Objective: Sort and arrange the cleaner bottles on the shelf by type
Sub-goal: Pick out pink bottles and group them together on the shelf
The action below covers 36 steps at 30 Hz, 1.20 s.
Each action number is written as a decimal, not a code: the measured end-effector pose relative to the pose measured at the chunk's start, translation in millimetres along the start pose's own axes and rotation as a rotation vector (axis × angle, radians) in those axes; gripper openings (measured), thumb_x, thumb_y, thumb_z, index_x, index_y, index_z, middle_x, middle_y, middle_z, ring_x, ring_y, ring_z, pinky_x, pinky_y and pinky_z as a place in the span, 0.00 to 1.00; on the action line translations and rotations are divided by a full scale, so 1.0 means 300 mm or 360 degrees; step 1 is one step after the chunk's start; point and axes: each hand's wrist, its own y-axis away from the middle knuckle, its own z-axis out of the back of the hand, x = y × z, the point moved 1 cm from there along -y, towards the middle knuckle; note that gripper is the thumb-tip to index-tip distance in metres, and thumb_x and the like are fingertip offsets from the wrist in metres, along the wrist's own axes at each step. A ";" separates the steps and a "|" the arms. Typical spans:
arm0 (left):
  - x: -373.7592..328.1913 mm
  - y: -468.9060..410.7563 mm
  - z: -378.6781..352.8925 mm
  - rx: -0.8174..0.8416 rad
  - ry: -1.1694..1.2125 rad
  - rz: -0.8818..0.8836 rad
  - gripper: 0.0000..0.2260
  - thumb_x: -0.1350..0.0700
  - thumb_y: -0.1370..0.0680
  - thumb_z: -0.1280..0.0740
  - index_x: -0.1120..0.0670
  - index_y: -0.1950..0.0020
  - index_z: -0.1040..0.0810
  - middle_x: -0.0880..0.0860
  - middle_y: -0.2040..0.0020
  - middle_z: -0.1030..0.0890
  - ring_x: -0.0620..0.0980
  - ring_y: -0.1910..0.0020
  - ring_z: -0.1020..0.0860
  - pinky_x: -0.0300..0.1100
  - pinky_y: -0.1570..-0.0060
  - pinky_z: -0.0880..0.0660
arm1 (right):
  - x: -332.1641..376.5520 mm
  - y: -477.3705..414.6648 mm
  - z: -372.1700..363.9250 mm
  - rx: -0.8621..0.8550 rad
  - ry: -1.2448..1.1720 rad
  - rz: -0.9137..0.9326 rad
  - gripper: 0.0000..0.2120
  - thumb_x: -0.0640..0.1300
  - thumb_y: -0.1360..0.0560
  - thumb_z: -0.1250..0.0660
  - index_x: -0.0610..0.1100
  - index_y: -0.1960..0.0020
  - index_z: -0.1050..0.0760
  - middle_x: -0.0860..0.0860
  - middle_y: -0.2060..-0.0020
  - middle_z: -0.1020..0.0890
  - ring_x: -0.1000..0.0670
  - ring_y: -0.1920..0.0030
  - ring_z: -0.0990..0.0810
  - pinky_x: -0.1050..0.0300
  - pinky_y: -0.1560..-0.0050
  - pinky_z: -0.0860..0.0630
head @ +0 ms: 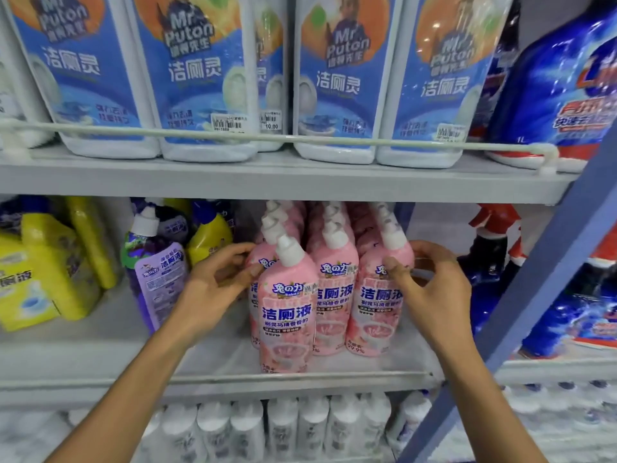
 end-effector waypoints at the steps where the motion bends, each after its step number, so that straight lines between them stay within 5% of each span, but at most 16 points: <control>1: -0.001 0.004 -0.002 -0.0015 0.0003 -0.0004 0.14 0.51 0.26 0.28 0.39 0.42 0.17 0.54 0.46 0.15 0.48 0.48 0.17 0.58 0.44 0.20 | -0.003 0.001 0.003 0.0002 0.0000 0.0013 0.25 0.65 0.28 0.27 0.52 0.37 0.22 0.52 0.43 0.18 0.52 0.50 0.16 0.47 0.51 0.17; 7: -0.014 0.017 -0.025 -0.0077 0.0027 0.0013 0.14 0.51 0.28 0.28 0.36 0.44 0.16 0.47 0.49 0.14 0.47 0.48 0.17 0.64 0.42 0.21 | 0.008 0.006 0.007 0.0020 -0.0090 -0.0012 0.26 0.62 0.28 0.25 0.50 0.36 0.23 0.51 0.43 0.19 0.51 0.50 0.16 0.47 0.50 0.17; 10: -0.025 0.015 -0.026 -0.0059 0.0024 0.0046 0.14 0.50 0.27 0.28 0.41 0.42 0.16 0.48 0.49 0.14 0.48 0.49 0.17 0.64 0.44 0.21 | 0.018 -0.010 0.031 0.0045 -0.0151 -0.0035 0.21 0.60 0.26 0.25 0.49 0.39 0.21 0.53 0.47 0.16 0.54 0.51 0.16 0.58 0.52 0.19; 13: -0.045 -0.010 -0.025 -0.0195 0.0055 0.0004 0.12 0.51 0.24 0.29 0.50 0.42 0.16 0.50 0.49 0.13 0.48 0.50 0.16 0.48 0.51 0.16 | 0.049 -0.059 0.058 0.0032 -0.0381 -0.0117 0.14 0.55 0.21 0.29 0.48 0.42 0.19 0.56 0.50 0.15 0.61 0.49 0.18 0.71 0.54 0.23; 16: -0.062 -0.077 -0.015 -0.0403 0.0109 0.0013 0.06 0.58 0.18 0.32 0.51 0.44 0.17 0.54 0.50 0.13 0.48 0.55 0.15 0.40 0.56 0.18 | 0.051 -0.165 0.050 0.0100 -0.0472 -0.0223 0.05 0.47 0.19 0.31 0.53 0.48 0.17 0.56 0.51 0.14 0.54 0.48 0.16 0.50 0.42 0.18; 19: -0.067 -0.133 -0.030 -0.0318 0.0015 0.0212 0.09 0.63 0.18 0.33 0.50 0.48 0.17 0.57 0.50 0.16 0.49 0.58 0.18 0.39 0.66 0.19 | 0.046 -0.242 0.029 0.0380 -0.0349 -0.0391 0.08 0.49 0.21 0.30 0.52 0.57 0.16 0.46 0.51 0.13 0.41 0.49 0.14 0.35 0.47 0.17; 22: -0.064 -0.150 -0.033 -0.0235 0.0027 0.0378 0.09 0.62 0.18 0.33 0.49 0.49 0.17 0.56 0.50 0.16 0.50 0.58 0.19 0.38 0.72 0.21 | 0.051 -0.259 0.023 0.0475 -0.0348 -0.0454 0.10 0.49 0.21 0.29 0.45 0.57 0.15 0.44 0.51 0.13 0.42 0.50 0.13 0.37 0.49 0.15; 29: -0.060 -0.159 -0.039 -0.0221 0.0036 0.0407 0.07 0.61 0.18 0.33 0.51 0.49 0.17 0.54 0.51 0.15 0.49 0.57 0.18 0.40 0.69 0.20 | 0.051 -0.243 0.025 0.0525 -0.0515 -0.0523 0.05 0.40 0.20 0.31 0.39 0.48 0.18 0.54 0.56 0.16 0.55 0.59 0.18 0.60 0.64 0.18; 33: -0.059 -0.163 -0.032 -0.0183 0.0008 0.0435 0.06 0.60 0.18 0.32 0.51 0.49 0.17 0.54 0.52 0.15 0.50 0.57 0.18 0.40 0.69 0.20 | 0.053 -0.263 0.028 0.0507 -0.0547 -0.0583 0.11 0.46 0.21 0.28 0.38 0.44 0.17 0.45 0.49 0.14 0.51 0.55 0.16 0.59 0.63 0.17; 36: -0.079 -0.191 -0.025 -0.0147 -0.0010 0.0419 0.05 0.57 0.19 0.32 0.52 0.52 0.17 0.54 0.58 0.16 0.51 0.61 0.19 0.41 0.70 0.20 | 0.071 -0.306 0.019 0.0326 -0.0595 -0.0632 0.15 0.47 0.22 0.26 0.36 0.44 0.17 0.38 0.46 0.14 0.41 0.45 0.14 0.48 0.49 0.15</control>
